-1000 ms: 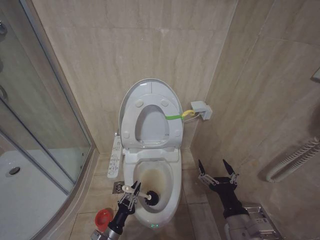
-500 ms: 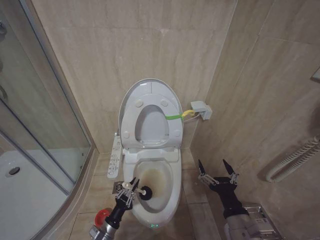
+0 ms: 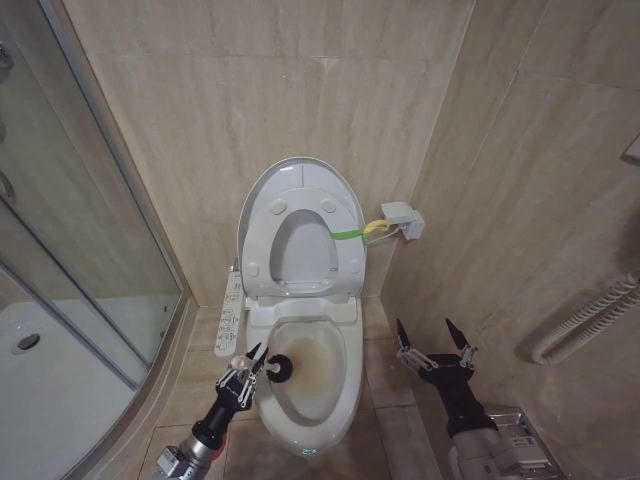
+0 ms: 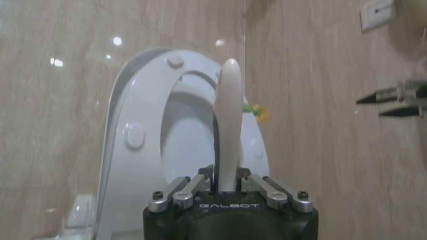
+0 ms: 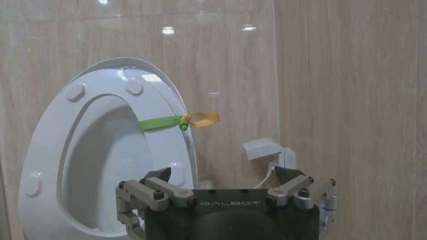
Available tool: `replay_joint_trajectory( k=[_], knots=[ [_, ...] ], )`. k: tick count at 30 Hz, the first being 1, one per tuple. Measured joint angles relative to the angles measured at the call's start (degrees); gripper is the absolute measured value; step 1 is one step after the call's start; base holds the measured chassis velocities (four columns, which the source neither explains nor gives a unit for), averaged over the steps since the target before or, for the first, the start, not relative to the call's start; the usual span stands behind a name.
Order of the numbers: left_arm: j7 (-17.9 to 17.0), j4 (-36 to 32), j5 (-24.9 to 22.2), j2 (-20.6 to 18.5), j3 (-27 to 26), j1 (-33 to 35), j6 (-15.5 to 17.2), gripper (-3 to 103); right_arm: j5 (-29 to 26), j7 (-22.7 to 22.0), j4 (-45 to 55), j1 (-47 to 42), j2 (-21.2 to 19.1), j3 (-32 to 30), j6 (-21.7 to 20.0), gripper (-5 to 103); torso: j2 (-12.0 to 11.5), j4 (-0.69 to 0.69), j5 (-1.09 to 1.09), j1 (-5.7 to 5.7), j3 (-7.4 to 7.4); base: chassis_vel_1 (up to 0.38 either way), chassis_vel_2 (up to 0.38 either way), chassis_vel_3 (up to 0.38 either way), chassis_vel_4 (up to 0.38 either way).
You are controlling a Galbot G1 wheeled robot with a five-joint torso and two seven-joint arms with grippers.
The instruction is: Open the toilet lid, clean the toilet bowl with a toilet brush, close the toilet lid, and flush.
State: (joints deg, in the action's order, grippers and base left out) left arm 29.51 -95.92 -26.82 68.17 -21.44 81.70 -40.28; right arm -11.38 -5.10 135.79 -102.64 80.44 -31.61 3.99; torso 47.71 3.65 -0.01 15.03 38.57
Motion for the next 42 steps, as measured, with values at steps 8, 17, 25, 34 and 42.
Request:
replay_joint_trajectory(
  k=[8, 17, 25, 34, 42],
  knots=[
    [-0.78, -6.18, -0.37, 0.01, -0.69, 2.42, 1.13, 20, 0.00, 0.00, 0.00, 0.00, 0.00, 0.00, 0.00, 100, 0.00, 0.01, 0.00, 0.00, 0.00, 0.000, 0.000, 0.000, 0.000],
    [-4.04, -11.97, 5.59, 1.38, -3.66, 8.12, 1.55, 20, 0.00, 0.00, 0.00, 0.00, 0.00, 0.00, 0.00, 100, 0.00, 0.01, 0.01, 0.00, 0.00, 0.000, 0.000, 0.000, 0.000],
    [-14.45, -19.60, 17.10, 5.00, -10.38, 16.50, 4.76, 20, 0.00, 0.00, 0.00, 0.00, 0.00, 0.00, 0.00, 100, 0.00, 0.00, 0.01, -0.01, -0.01, 0.000, 0.000, 0.000, 0.000],
    [-25.19, -26.78, 20.93, 7.93, -12.91, 22.65, 8.66, 20, 0.00, 0.00, 0.00, 0.00, 0.00, 0.00, 0.00, 100, 0.00, 0.01, 0.01, -0.01, -0.01, 0.000, 0.000, 0.000, 0.000],
    [-32.10, -27.04, 23.05, 11.61, -11.61, 26.24, 10.90, 20, 0.00, 0.00, 0.00, 0.00, 0.00, 0.00, 0.00, 100, 0.00, 0.00, 0.01, -0.01, -0.01, 0.000, 0.000, 0.000, 0.000]
  ],
)
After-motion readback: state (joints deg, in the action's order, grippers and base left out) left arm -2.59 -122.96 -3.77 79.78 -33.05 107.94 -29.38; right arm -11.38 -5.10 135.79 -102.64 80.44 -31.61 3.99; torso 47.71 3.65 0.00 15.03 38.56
